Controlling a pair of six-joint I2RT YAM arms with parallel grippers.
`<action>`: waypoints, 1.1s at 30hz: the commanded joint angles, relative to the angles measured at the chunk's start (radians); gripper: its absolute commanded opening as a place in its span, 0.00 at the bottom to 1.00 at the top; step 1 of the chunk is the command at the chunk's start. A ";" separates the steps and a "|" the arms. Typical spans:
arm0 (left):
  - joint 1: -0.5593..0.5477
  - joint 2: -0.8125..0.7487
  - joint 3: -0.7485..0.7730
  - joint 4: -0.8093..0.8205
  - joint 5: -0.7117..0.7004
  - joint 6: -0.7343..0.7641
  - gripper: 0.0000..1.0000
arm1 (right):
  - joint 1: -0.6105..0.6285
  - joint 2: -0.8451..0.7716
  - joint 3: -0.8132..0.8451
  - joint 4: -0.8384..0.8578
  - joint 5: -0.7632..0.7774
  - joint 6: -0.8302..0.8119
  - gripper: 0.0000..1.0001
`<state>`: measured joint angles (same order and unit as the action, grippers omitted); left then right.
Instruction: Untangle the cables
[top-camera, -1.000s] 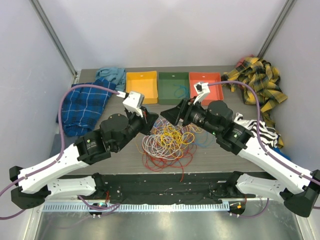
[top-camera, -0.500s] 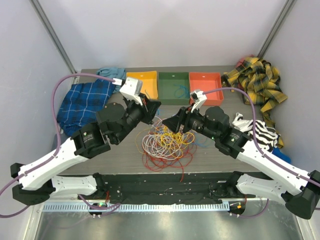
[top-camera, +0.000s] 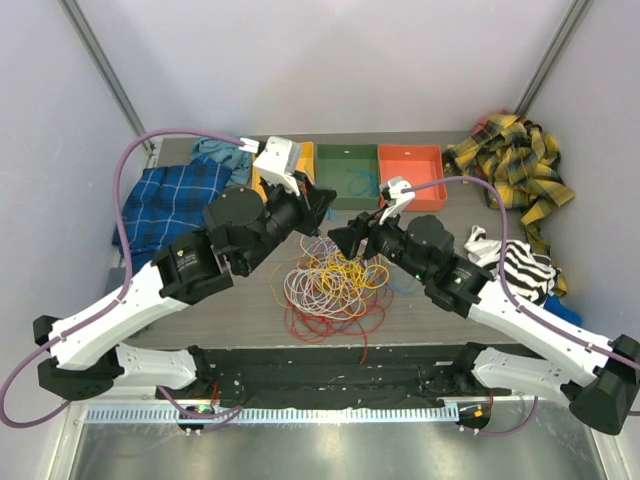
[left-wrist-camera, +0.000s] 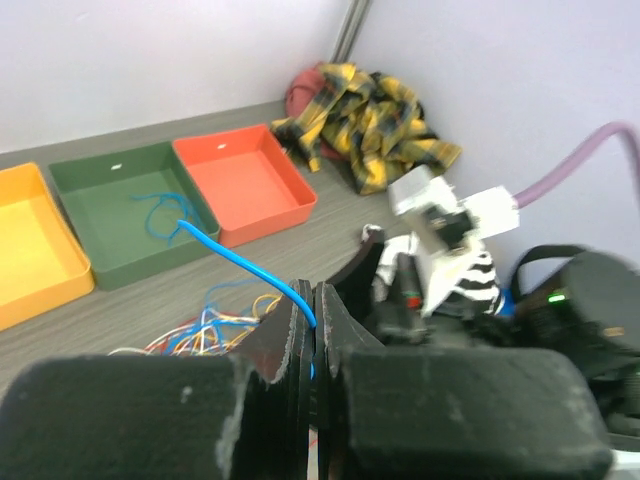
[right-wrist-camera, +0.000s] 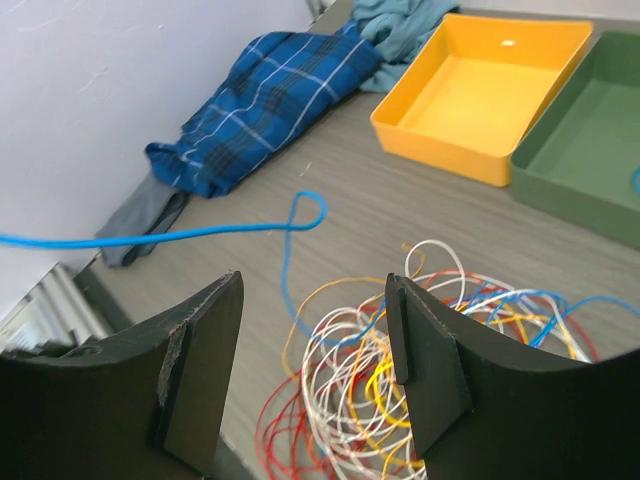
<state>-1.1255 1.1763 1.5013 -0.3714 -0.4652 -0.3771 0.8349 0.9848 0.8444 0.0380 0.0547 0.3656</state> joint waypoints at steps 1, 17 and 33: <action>0.003 0.009 0.088 0.002 0.034 0.014 0.00 | 0.006 0.066 0.004 0.172 0.109 -0.065 0.67; 0.003 -0.004 0.114 -0.006 0.054 -0.006 0.00 | 0.004 0.235 -0.043 0.517 0.054 0.045 0.66; 0.015 0.097 0.275 0.022 0.037 0.087 0.00 | 0.006 0.288 -0.163 0.729 -0.141 0.220 0.65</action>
<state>-1.1225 1.2522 1.7283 -0.3862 -0.4191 -0.3367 0.8360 1.2861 0.6735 0.6559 -0.0368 0.5499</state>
